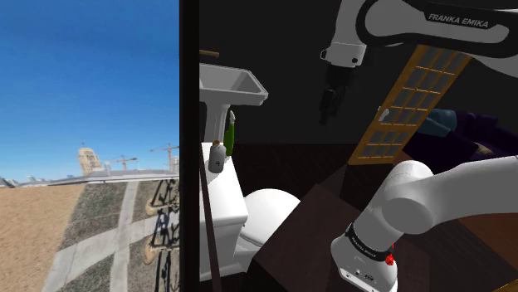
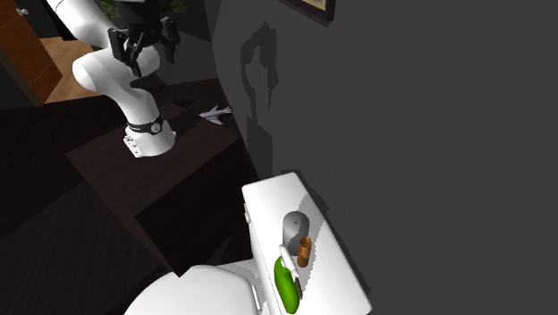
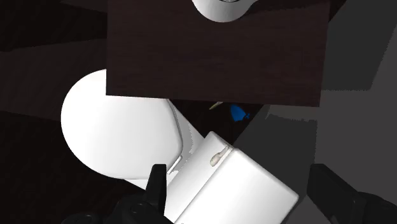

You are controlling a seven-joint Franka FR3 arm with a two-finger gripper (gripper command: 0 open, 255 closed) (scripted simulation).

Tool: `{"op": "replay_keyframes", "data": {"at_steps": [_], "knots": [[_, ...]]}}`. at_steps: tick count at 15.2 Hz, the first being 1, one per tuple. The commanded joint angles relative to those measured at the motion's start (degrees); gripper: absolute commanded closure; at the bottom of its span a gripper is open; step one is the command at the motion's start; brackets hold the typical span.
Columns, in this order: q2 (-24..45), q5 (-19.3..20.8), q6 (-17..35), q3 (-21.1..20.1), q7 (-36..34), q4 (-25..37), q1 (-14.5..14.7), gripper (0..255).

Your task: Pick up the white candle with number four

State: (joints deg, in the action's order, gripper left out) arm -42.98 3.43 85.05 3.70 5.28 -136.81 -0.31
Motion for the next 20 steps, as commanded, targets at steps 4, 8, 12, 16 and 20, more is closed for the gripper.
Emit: {"op": "replay_keyframes", "data": {"at_steps": [4, 8, 12, 16, 20], "knots": [[2.89, -1.0, 6.67, -1.56, -3.47, -2.64, 0.01, 0], [8.12, -1.95, 15.64, -3.59, -7.96, -4.87, -0.03, 0], [14.75, -2.33, 24.45, -5.48, -12.44, -5.56, -0.17, 0], [22.48, -1.95, 32.74, -7.18, -17.07, -4.68, -0.5, 0], [30.93, -0.61, 40.13, -8.61, -22.01, -2.27, -1.0, 0]]}}
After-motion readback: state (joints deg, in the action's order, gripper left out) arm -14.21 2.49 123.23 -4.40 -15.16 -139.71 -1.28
